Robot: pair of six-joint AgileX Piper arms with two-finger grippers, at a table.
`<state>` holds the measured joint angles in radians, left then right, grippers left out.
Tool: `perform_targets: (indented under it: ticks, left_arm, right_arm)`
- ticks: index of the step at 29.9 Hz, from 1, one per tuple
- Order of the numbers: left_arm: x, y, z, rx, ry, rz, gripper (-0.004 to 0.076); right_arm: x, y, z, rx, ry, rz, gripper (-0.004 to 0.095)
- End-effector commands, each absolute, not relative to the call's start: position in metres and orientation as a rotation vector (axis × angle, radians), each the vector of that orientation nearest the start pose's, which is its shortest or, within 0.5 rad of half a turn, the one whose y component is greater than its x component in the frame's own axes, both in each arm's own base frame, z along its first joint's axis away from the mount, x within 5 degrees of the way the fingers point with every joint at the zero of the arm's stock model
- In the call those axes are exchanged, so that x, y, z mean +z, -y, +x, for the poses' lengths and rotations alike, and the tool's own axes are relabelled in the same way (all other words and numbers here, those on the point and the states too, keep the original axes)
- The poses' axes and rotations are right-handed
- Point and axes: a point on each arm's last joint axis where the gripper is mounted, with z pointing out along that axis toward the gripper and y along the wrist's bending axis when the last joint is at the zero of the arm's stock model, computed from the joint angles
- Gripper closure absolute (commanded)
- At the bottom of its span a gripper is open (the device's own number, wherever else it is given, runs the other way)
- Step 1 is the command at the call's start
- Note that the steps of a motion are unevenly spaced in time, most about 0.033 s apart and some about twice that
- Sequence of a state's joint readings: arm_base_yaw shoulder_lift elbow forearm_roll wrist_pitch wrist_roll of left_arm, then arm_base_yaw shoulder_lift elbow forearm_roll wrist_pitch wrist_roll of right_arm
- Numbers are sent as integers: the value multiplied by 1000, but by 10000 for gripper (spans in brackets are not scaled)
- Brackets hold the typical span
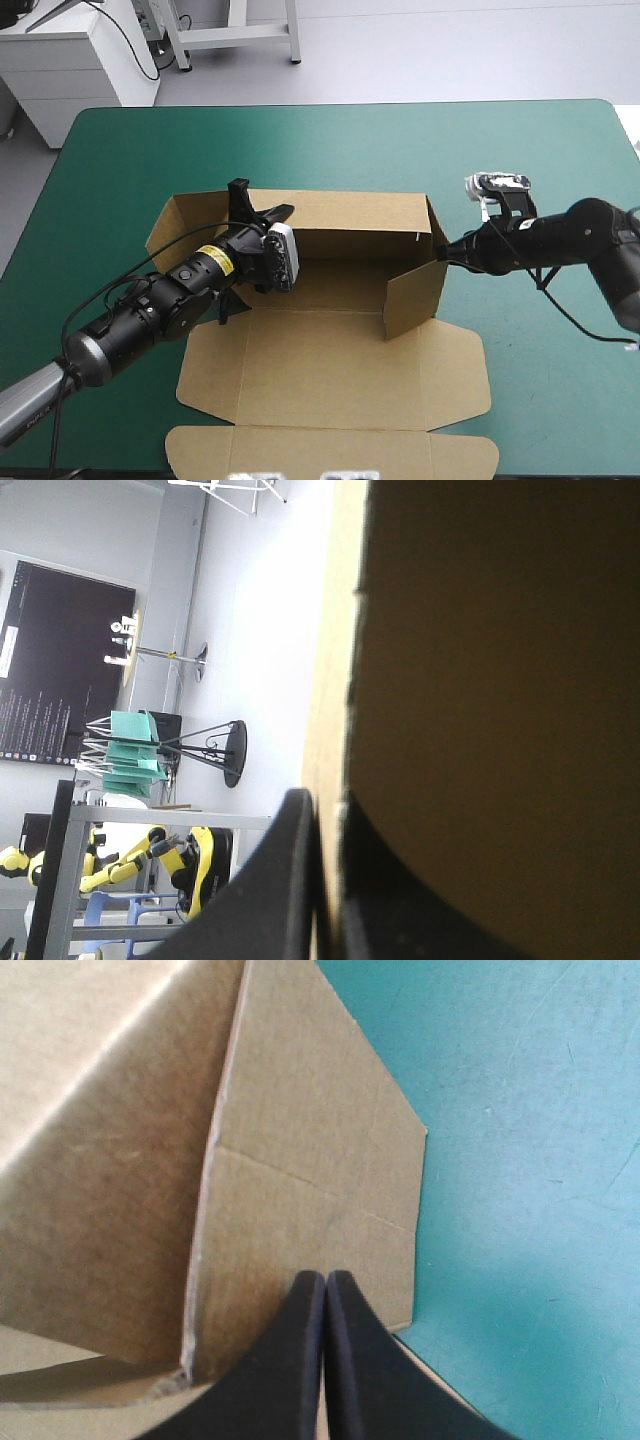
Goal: Fold the box
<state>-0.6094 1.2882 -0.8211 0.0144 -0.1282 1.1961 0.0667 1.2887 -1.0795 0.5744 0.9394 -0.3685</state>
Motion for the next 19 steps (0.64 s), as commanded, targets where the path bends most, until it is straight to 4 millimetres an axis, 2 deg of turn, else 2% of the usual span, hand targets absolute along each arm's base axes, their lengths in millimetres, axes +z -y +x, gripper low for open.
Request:
perform_targets:
  ticks: [1,7,14,16,19]
  left_arm:
    - [323,163,235,411,-1125,1394,732]
    - [315,162,233,399,-1173,1467,732]
    - [310,162,232,388,-1206,1509,732]
    - [307,161,232,380,-1227,1535,732]
    - [303,161,232,374,-1247,1560,732]
  right_arm:
    - [334,-57,240,619,-2327,-275,922]
    - [317,-58,226,599,-2207,-351,922]
    - [310,-58,219,542,-2148,-489,914]
    - [309,-58,218,535,-2154,-515,856]
    - [309,-60,215,550,-2155,-570,689]
